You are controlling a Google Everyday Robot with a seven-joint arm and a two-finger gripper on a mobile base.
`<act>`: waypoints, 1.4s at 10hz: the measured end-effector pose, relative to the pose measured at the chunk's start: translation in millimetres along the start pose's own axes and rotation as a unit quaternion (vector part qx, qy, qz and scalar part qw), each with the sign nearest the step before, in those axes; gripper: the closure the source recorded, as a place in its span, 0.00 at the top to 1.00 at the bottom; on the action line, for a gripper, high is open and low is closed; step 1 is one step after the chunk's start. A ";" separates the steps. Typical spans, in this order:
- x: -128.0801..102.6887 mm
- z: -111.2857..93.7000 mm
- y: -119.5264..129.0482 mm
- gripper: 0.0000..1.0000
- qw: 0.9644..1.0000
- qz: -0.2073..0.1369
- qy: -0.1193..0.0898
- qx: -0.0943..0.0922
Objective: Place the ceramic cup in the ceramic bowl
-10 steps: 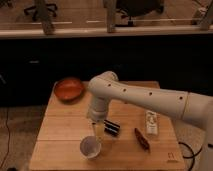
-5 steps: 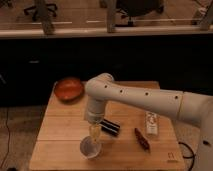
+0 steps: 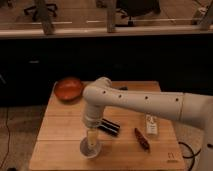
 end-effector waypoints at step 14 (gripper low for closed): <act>20.6 27.1 -8.5 0.80 0.998 -0.037 0.014 0.048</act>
